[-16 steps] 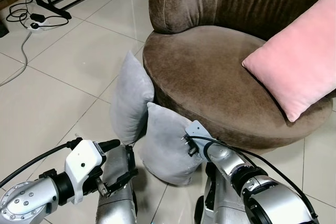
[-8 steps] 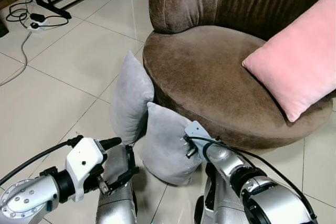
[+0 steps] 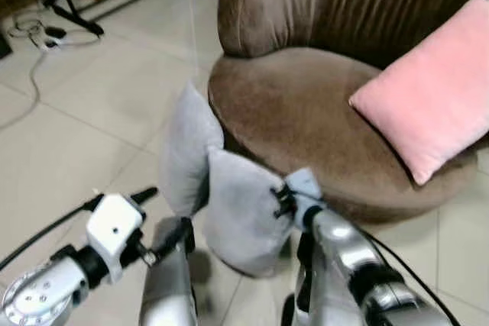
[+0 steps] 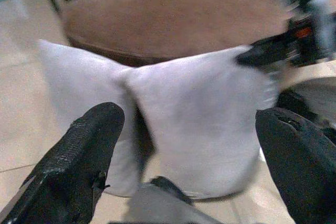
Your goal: Move the pillow to the sofa from floor
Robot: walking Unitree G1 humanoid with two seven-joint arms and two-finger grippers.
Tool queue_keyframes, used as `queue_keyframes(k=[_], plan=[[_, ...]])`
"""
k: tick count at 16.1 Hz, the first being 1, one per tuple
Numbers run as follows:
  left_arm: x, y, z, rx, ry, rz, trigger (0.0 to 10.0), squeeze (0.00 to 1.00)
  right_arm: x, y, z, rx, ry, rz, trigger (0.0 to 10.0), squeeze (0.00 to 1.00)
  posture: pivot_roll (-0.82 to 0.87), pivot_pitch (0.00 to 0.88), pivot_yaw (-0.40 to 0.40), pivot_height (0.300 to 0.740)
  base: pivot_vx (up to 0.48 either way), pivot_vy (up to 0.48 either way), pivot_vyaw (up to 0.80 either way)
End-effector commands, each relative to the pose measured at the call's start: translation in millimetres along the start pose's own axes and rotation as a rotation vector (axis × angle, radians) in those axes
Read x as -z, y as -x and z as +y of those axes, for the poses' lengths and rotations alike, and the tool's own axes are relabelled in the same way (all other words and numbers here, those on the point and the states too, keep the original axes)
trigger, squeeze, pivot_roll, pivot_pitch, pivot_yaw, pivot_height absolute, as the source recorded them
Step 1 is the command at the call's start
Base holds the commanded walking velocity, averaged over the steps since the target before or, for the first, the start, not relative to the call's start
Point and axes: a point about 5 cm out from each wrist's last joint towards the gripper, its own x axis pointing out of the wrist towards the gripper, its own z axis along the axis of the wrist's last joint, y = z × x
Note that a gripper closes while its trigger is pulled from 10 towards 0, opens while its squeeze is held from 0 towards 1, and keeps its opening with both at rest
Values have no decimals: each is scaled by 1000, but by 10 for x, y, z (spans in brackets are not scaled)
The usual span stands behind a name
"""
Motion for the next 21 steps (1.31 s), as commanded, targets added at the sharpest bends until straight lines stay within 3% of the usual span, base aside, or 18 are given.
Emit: queue_keyframes(k=[1,3,4,6,7,8,9,10,12,14,18,21], plan=[[-8,-22,29,-40,-27,-4,10000,0,-233,57,-84,25,-22,-123,0,0,173,0,-34,505,0,0,0],[-86,-79,121,-148,-49,-56,10000,0,-613,332,-99,66,-109,-341,0,0,170,0,-32,505,0,0,0],[-180,-98,208,-234,-41,-106,10000,0,-936,537,-102,82,-192,-486,0,0,160,0,-28,505,0,0,0],[-283,-129,263,-283,-38,-156,10000,0,-1263,686,-131,100,-234,-611,0,0,142,0,-36,505,0,0,0],[-374,-186,291,-310,-43,-197,10000,0,-1537,783,-148,116,-219,-701,0,0,128,0,-30,505,0,0,0],[-408,-211,302,-322,-43,-211,10000,0,-1633,819,-148,121,-208,-732,0,0,128,0,-30,505,0,0,0],[-485,-281,325,-354,-45,-248,10000,0,-1799,872,-153,149,-198,-750,10000,0,125,0,-35,505,0,0,0],[-540,-348,331,-386,-34,-273,10000,0,-1893,897,-160,171,-193,-747,10000,0,123,0,-38,505,0,0,0],[-606,-393,354,-461,-12,-289,10000,0,-1865,843,-210,257,-204,-696,10000,0,137,0,-73,510,0,0,0],[-626,-394,376,-503,-39,-288,10000,0,-1855,797,-165,236,-243,-678,10000,0,141,0,-73,525,0,0,0],[-617,-447,417,-508,-95,-261,10000,0,-1702,728,-153,295,-272,-568,10000,0,138,0,-38,565,0,0,0],[-585,-434,411,-520,-91,-251,10000,0,-1706,726,-168,312,-292,-555,10000,0,146,0,-47,595,0,0,0]])
